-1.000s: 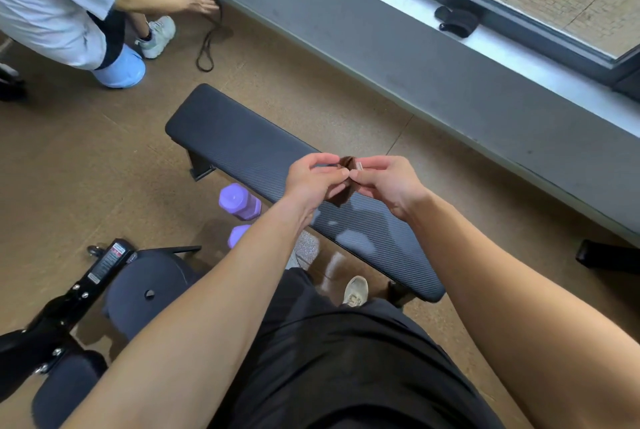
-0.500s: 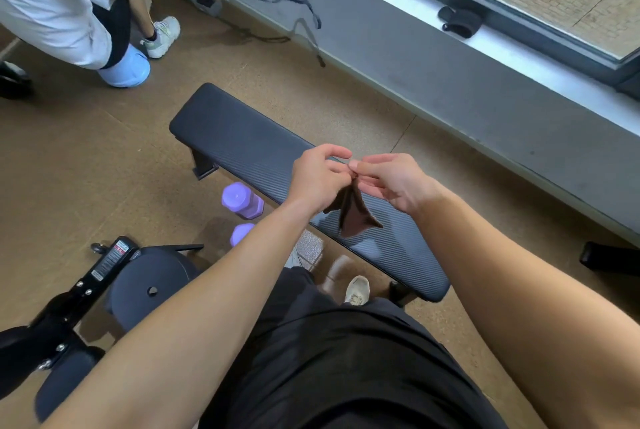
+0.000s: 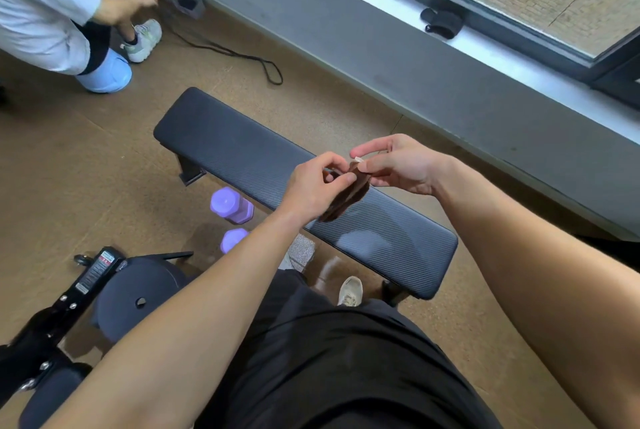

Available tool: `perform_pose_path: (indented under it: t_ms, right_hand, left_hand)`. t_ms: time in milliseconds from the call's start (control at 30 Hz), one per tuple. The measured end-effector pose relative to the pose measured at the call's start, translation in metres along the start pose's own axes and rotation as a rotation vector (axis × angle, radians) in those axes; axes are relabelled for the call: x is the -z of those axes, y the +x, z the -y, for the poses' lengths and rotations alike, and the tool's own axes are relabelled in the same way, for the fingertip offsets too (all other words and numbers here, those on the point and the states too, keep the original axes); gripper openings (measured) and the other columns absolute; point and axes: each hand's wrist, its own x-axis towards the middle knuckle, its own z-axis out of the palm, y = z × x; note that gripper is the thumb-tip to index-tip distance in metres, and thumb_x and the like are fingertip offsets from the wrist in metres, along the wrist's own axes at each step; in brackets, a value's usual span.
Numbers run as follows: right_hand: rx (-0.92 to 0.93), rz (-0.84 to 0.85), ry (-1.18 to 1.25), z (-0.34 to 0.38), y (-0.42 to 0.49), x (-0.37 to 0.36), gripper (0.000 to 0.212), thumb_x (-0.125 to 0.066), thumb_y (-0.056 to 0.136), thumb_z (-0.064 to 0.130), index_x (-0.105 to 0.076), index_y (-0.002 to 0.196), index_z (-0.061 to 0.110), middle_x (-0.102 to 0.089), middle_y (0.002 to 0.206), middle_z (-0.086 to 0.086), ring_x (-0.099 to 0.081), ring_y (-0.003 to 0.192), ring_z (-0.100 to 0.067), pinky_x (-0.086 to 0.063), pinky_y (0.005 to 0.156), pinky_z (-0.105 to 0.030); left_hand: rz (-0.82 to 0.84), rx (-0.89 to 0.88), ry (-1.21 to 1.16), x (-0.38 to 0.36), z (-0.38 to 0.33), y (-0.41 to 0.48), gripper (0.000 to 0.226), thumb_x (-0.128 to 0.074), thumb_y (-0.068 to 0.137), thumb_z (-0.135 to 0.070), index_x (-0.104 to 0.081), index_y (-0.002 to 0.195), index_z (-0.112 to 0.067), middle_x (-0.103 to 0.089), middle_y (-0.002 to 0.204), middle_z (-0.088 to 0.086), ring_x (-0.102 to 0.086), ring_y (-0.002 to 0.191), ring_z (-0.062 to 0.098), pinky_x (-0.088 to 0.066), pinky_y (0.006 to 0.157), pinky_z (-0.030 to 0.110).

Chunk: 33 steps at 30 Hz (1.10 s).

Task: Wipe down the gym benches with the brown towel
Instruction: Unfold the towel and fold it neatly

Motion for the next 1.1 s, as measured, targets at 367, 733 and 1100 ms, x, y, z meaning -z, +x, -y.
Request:
perform_pose_path:
  t_ms: [367, 733, 1100]
  right_hand:
    - [0.065, 0.275, 0.094, 0.024, -0.016, 0.025, 0.039, -0.075, 0.078, 0.003, -0.068, 0.115, 0.009, -0.071, 0.095, -0.012, -0.068, 0.078, -0.016, -0.057, 0.069, -0.021]
    - [0.101, 0.537, 0.126, 0.049, -0.03, 0.044, 0.065, -0.09, 0.067, 0.017, -0.063, 0.125, 0.003, -0.072, 0.104, -0.016, -0.072, 0.095, -0.024, -0.059, 0.081, -0.034]
    - [-0.017, 0.325, 0.132, 0.007, -0.041, 0.11, 0.074, -0.097, 0.055, 0.016, -0.066, 0.122, 0.006, -0.072, 0.105, -0.013, -0.072, 0.089, -0.02, -0.06, 0.08, -0.029]
  left_hand:
    - [0.19, -0.139, 0.939, -0.005, 0.055, 0.001, 0.036, -0.051, 0.094, -0.032, -0.054, 0.129, -0.032, -0.065, 0.118, -0.005, -0.052, 0.11, 0.026, -0.043, 0.082, 0.037]
    - [-0.045, -0.122, 0.046, -0.038, -0.031, 0.027, 0.007, -0.066, 0.088, -0.031, -0.06, 0.087, -0.027, -0.067, 0.087, -0.004, -0.062, 0.085, 0.021, -0.043, 0.067, 0.031]
    - [-0.166, 0.495, 0.097, -0.006, 0.035, 0.032, 0.021, -0.044, 0.073, -0.015, -0.06, 0.081, -0.025, -0.069, 0.089, 0.002, -0.065, 0.085, 0.032, -0.06, 0.07, 0.043]
